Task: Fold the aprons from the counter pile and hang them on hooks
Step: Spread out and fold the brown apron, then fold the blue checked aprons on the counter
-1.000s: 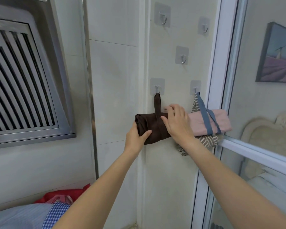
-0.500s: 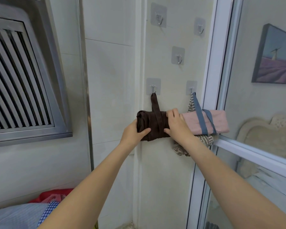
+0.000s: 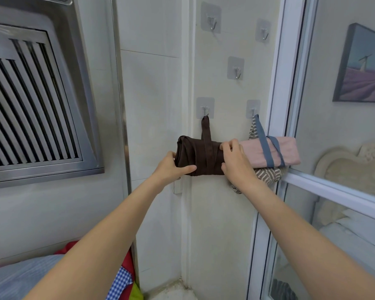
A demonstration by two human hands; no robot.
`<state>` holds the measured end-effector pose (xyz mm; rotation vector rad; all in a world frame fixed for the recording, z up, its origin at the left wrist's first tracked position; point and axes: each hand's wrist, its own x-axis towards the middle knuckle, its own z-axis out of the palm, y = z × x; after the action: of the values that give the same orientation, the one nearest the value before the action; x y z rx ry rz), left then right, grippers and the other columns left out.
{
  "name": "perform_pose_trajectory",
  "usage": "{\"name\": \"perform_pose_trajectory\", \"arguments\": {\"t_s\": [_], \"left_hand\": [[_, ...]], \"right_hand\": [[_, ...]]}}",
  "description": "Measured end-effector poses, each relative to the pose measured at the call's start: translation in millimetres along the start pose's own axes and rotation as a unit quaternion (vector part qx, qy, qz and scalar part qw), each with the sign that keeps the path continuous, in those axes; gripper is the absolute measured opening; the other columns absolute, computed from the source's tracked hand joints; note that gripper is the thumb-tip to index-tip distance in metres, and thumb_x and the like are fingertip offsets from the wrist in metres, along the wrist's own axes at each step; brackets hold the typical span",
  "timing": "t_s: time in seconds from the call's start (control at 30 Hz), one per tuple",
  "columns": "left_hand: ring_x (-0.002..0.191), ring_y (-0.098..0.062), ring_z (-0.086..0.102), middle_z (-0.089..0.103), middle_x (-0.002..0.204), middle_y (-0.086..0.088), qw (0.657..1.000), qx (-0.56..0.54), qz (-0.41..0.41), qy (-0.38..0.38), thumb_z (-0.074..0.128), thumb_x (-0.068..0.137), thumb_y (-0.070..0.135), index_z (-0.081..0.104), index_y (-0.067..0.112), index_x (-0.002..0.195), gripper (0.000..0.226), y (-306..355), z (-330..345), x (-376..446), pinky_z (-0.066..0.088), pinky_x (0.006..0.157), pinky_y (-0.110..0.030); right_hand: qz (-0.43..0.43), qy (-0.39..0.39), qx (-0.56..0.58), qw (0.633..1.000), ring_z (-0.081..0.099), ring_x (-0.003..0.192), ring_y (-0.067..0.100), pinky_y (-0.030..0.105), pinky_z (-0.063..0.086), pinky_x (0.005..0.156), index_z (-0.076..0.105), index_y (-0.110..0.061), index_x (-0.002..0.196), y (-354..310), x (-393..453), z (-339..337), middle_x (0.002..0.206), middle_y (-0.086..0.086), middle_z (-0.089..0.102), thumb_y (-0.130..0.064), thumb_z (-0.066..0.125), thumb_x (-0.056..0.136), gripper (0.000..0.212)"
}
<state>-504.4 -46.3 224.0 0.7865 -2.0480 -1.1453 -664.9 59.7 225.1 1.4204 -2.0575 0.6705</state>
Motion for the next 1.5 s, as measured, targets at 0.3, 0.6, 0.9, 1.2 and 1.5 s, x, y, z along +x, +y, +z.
{"name": "perform_pose_trajectory", "arguments": {"t_s": [0.3, 0.6, 0.9, 1.2, 1.5], "left_hand": [[0.100, -0.015, 0.054, 0.050, 0.108, 0.003, 1.000, -0.006, 0.010, 0.023, 0.073, 0.080, 0.028, 0.039, 0.014, 0.120, 0.054, -6, -11, -10, 0.048, 0.094, -0.035], [0.085, -0.021, 0.058, 0.058, 0.090, 0.000, 0.993, 0.025, 0.034, 0.106, 0.055, 0.090, 0.006, 0.052, 0.014, 0.089, 0.008, -54, -43, -44, 0.051, 0.078, -0.035], [0.057, 0.003, 0.052, 0.066, 0.101, -0.027, 0.967, 0.197, -0.160, -0.027, 0.053, 0.087, -0.006, 0.062, -0.010, 0.100, 0.017, -236, -181, -193, 0.040, 0.053, -0.011], [0.060, -0.007, 0.057, 0.066, 0.095, -0.012, 0.918, 0.194, -0.327, -0.110, 0.062, 0.087, 0.007, 0.060, 0.009, 0.092, 0.005, -365, -280, -350, 0.042, 0.054, -0.010], [0.053, -0.008, 0.052, 0.057, 0.070, -0.003, 0.910, 0.097, -0.313, -0.253, 0.072, 0.082, 0.029, 0.043, 0.014, 0.099, 0.037, -346, -313, -361, 0.045, 0.053, -0.021]], "right_hand": [[0.007, 0.009, 0.012, 1.000, 0.044, 0.105, 0.032, 0.039, 0.046, 0.080, 0.047, 0.000, 0.120, -13, -11, -3, 0.119, 0.018, 0.040, 0.009, 0.050, 0.083, 0.038], [-0.169, 0.019, 0.088, 0.982, 0.051, 0.098, 0.028, 0.041, 0.047, 0.066, 0.056, 0.001, 0.103, -120, -25, -2, 0.106, 0.015, 0.050, -0.002, 0.046, 0.087, 0.019], [-0.277, -0.367, 0.117, 0.880, 0.054, 0.110, 0.032, 0.034, 0.039, 0.084, 0.057, -0.001, 0.108, -307, -137, 148, 0.117, 0.019, 0.056, -0.004, 0.047, 0.087, 0.024], [-0.304, -0.580, -0.015, 0.756, 0.041, 0.131, 0.029, 0.033, 0.033, 0.106, 0.031, -0.023, 0.146, -427, -270, 233, 0.147, 0.013, 0.037, -0.031, 0.040, 0.100, 0.048], [-0.110, -0.406, 0.210, 0.883, 0.060, 0.065, 0.026, 0.037, 0.051, 0.079, 0.051, -0.011, 0.056, -502, -183, 185, 0.069, 0.019, 0.068, -0.010, 0.048, 0.091, 0.035]]}}
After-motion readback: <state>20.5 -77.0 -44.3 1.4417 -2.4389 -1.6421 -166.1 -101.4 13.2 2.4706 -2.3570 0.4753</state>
